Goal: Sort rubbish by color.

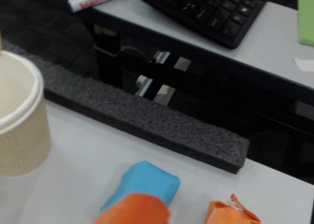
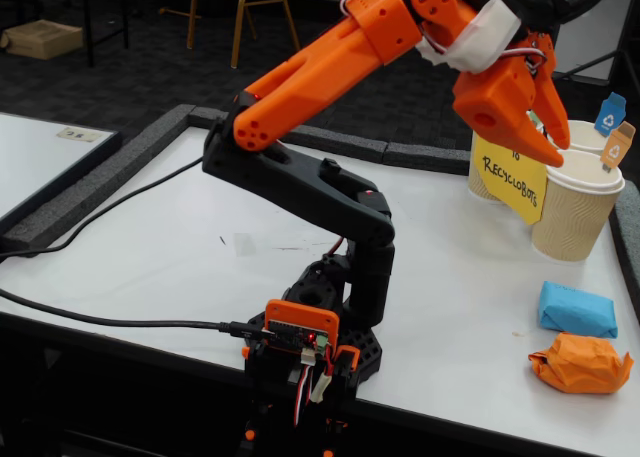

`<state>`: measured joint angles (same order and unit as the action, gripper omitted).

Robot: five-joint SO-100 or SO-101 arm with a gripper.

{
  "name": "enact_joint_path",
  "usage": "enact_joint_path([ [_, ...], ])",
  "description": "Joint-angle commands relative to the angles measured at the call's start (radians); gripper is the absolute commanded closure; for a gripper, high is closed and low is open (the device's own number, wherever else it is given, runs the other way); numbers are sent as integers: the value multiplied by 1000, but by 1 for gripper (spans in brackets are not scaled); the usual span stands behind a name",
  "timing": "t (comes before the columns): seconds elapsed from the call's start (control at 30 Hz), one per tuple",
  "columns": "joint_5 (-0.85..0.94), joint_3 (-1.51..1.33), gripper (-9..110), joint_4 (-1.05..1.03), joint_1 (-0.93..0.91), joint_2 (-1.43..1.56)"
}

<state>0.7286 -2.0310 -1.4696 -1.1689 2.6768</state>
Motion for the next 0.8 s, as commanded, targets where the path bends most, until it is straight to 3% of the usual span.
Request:
enact_joint_path([
  [0.0, 8, 40, 101, 41, -38, -51],
  [0.5, 480, 58, 101, 166, -110, -399],
  [0.77, 569, 112, 101, 215, -97, -647],
])
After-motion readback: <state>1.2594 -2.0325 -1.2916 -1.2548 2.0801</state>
